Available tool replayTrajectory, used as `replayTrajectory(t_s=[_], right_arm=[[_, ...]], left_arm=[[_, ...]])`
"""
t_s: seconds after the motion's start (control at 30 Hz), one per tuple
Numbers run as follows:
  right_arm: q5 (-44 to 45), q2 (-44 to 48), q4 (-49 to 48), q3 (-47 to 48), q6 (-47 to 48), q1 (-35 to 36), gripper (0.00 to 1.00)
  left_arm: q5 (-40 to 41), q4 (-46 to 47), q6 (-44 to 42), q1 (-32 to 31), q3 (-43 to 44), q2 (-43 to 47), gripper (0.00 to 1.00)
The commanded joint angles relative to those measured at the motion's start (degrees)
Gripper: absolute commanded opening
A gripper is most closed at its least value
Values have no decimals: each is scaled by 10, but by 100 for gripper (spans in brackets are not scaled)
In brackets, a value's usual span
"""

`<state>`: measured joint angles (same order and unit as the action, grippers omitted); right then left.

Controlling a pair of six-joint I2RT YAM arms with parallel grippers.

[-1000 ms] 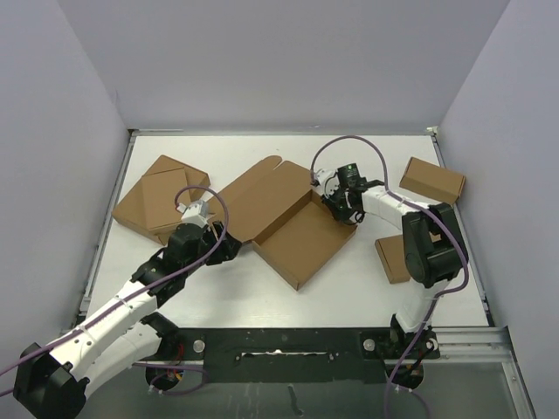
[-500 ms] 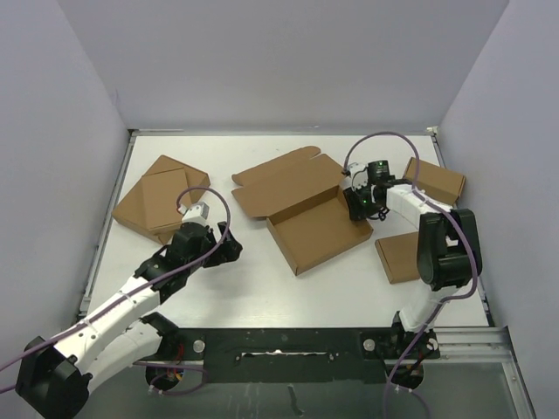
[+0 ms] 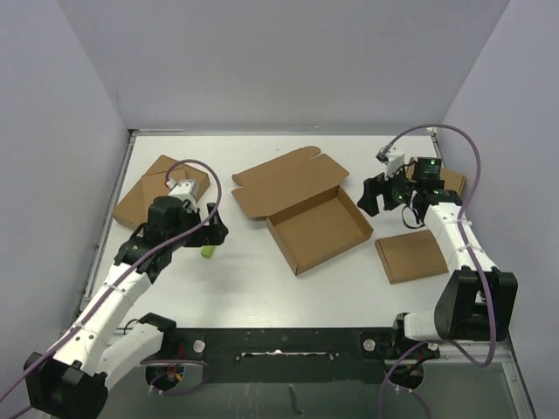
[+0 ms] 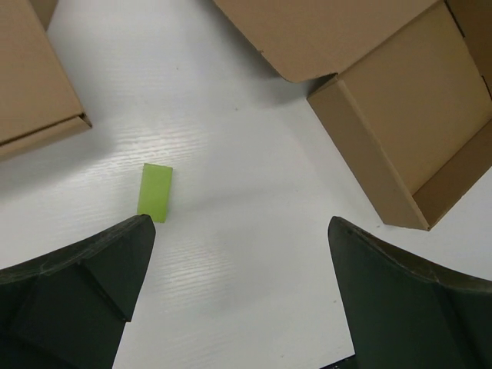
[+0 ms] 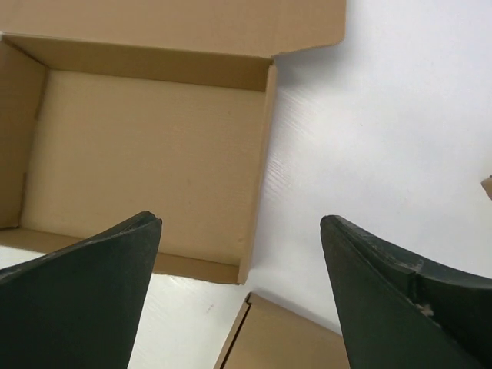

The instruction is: Fold the paper box

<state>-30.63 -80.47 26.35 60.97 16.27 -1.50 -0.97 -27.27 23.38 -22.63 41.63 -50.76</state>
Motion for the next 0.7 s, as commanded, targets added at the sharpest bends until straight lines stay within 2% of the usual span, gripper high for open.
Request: replayTrajectory(t_s=[0.0, 0.1, 0.23, 0.4, 0.5, 0.67], right_arm=[[-138, 73, -49, -35, 12, -29, 90], [-194, 96, -52, -49, 43, -38, 96], [-251, 85, 31, -11, 83, -43, 98], [-312, 84, 9, -35, 63, -83, 99], [-338, 80, 14, -39, 62, -98, 99], [-330, 79, 15, -36, 66, -98, 99]], left_arm=[[-105, -40, -75, 69, 77, -41, 97], [-156, -57, -103, 112, 109, -78, 96], [-201, -85, -152, 153, 152, -118, 94], [-180, -108, -195, 167, 169, -146, 93], [-163, -79, -204, 167, 150, -143, 93], [-148, -21, -204, 167, 100, -130, 92]])
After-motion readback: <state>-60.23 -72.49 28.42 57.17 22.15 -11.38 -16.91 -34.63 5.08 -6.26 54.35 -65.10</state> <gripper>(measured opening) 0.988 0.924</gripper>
